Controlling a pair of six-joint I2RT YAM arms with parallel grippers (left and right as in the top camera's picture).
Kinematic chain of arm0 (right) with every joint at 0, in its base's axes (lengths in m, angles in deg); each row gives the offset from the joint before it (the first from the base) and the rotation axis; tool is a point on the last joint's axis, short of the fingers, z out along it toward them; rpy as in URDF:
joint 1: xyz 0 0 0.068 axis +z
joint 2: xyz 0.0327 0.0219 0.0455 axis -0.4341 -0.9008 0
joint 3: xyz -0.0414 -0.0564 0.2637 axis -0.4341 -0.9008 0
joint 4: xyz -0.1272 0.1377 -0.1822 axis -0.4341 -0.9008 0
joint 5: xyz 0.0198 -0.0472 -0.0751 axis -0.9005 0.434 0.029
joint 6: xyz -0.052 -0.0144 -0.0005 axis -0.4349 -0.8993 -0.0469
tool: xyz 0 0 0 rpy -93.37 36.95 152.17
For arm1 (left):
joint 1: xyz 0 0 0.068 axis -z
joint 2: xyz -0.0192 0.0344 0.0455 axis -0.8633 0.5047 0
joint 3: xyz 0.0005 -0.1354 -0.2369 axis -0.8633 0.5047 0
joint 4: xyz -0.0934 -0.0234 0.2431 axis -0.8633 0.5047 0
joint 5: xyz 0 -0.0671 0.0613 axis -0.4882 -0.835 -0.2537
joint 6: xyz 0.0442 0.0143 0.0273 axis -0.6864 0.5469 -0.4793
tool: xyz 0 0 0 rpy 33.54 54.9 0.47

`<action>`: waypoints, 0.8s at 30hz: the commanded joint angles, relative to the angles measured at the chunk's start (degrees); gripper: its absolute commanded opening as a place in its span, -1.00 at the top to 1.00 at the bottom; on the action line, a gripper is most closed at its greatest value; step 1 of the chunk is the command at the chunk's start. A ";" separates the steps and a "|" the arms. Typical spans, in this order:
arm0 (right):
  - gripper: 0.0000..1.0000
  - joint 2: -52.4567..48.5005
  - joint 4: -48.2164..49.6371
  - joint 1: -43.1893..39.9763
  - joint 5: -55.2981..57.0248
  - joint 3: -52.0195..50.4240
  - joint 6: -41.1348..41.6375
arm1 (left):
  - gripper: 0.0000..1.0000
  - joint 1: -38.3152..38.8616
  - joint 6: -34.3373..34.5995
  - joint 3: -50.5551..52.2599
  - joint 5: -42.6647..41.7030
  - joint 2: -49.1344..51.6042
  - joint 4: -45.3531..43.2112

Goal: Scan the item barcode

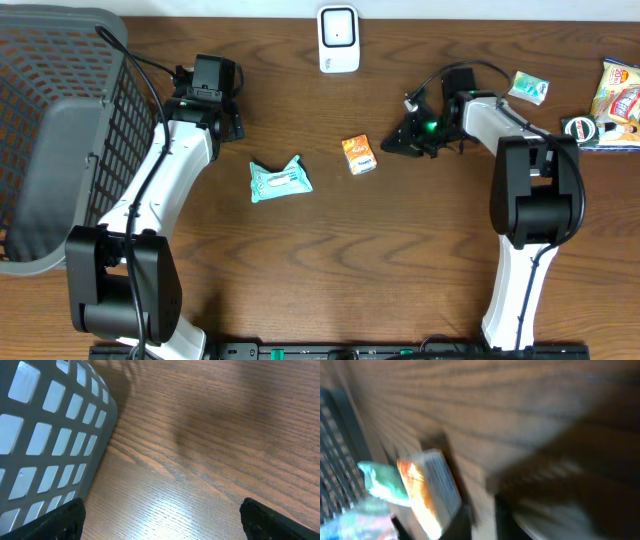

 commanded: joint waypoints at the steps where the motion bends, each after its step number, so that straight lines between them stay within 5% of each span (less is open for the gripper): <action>1: 0.60 0.09 -2.45 -0.92 6.88 2.78 -2.03 | -0.96 -0.04 -0.31 -0.70 0.76 -0.24 0.17; 9: 0.30 0.09 -1.18 1.66 3.04 5.01 -3.96 | -0.96 -0.04 -0.31 -0.70 0.76 -0.24 0.17; 24: 0.49 0.09 1.90 5.51 -2.23 5.01 -3.98 | -0.96 -0.04 -0.31 -0.70 0.76 -0.24 0.17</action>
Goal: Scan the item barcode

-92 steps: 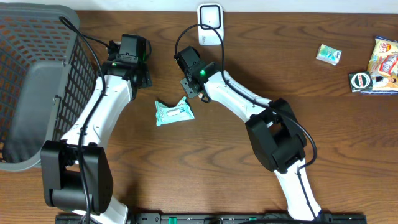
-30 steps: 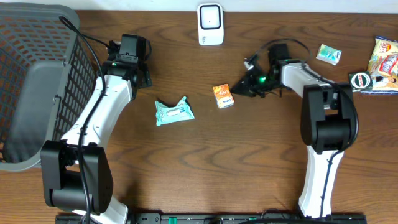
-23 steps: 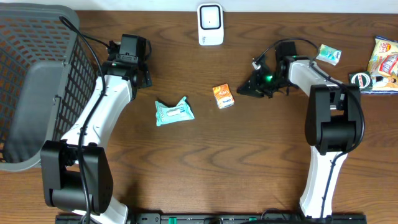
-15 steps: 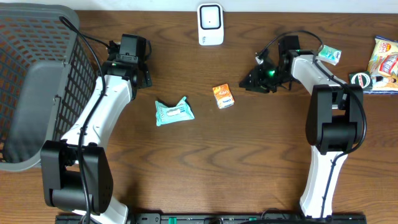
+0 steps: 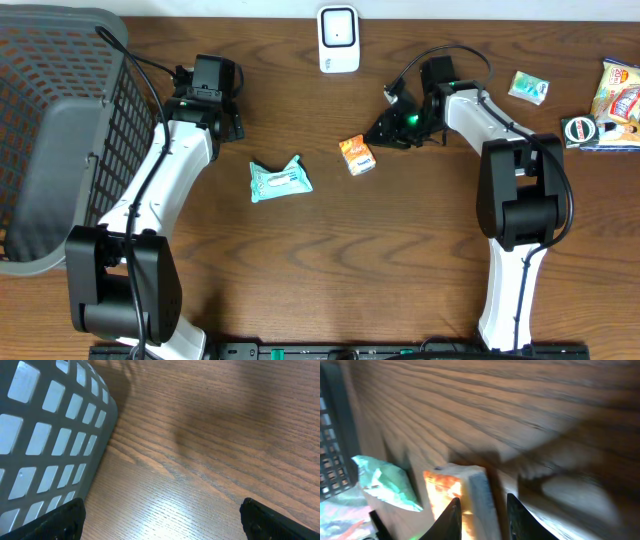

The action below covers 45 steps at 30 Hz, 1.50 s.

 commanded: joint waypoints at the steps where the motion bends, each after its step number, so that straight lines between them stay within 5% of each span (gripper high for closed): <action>1: 0.48 0.09 0.92 0.17 -3.43 1.03 -0.85 | -0.96 -0.04 -0.31 -0.70 0.79 -0.24 0.17; 22: 0.31 -0.15 1.03 6.21 11.85 -0.46 1.57 | -0.95 -0.04 -0.31 -0.70 0.79 -0.24 0.17; 24: 0.44 -0.17 1.01 6.84 11.82 -0.55 1.57 | -0.96 -0.04 -0.31 -0.68 0.79 -0.24 0.17; 26: 0.98 -0.17 1.03 7.32 11.74 -0.55 1.60 | -0.95 -0.04 -0.31 -0.70 0.79 -0.24 0.17; 28: 0.98 -0.15 1.03 7.72 11.45 -0.55 2.51 | -0.96 -0.04 -0.31 -0.70 0.79 -0.24 0.17; 33: 0.98 -0.04 2.29 7.48 2.27 -0.28 1.84 | -0.96 -0.04 -0.31 -0.70 0.79 -0.24 0.17; 45: 0.98 0.09 13.38 -0.76 -45.29 0.26 1.01 | -0.96 -0.04 -0.31 -0.68 0.79 -0.24 0.17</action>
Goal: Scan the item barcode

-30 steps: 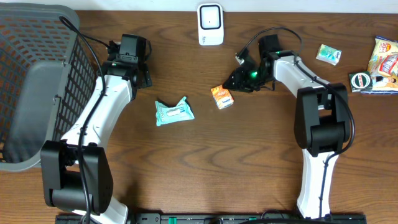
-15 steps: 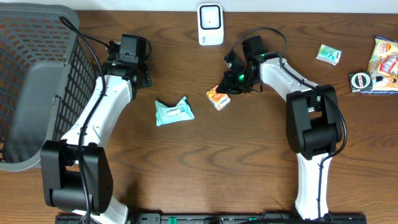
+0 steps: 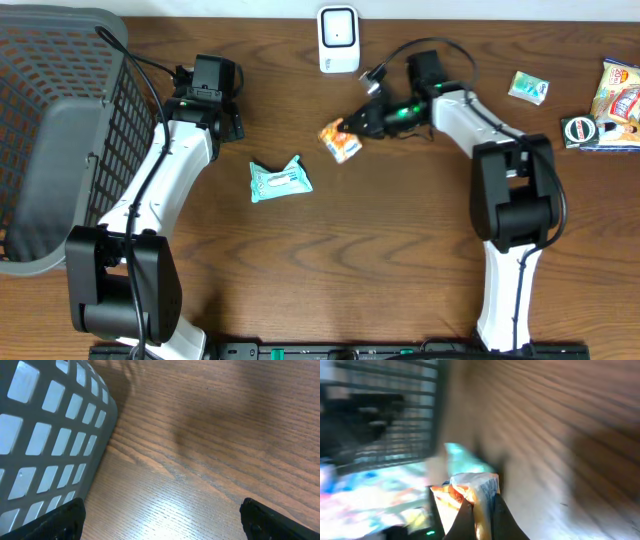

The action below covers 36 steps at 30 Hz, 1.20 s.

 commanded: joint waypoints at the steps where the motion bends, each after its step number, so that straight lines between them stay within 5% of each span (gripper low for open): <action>1: 0.98 -0.15 3.30 -2.97 -19.28 0.20 1.66 | -0.95 -0.04 -0.31 -0.70 0.76 -0.24 0.17; 36: 0.98 -0.17 14.27 -12.41 -18.62 0.17 10.08 | -0.96 -0.04 -0.31 -0.70 0.76 -0.24 0.17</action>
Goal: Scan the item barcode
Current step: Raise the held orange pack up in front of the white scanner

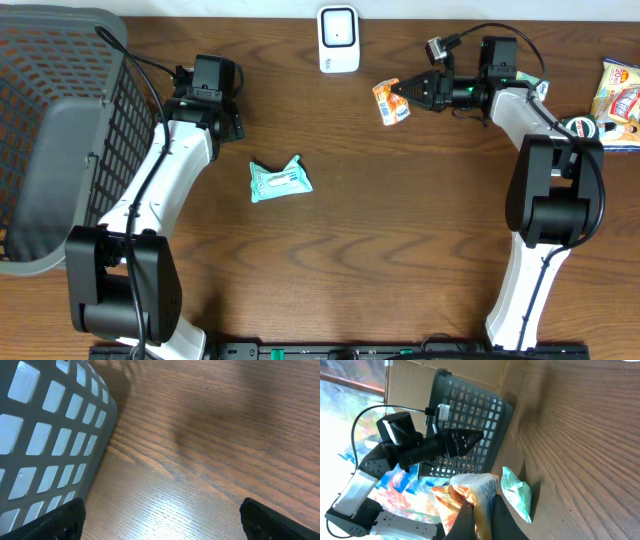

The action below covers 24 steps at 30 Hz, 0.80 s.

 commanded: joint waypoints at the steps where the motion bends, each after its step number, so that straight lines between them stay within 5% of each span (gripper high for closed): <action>1: 0.98 -0.15 0.22 0.24 -0.81 0.15 0.48 | -0.96 -0.04 -0.31 -0.68 0.76 -0.24 0.17; 24: 0.98 -0.17 0.20 1.86 1.22 0.15 -0.37 | -0.95 -0.04 -0.31 -0.70 0.76 -0.24 0.17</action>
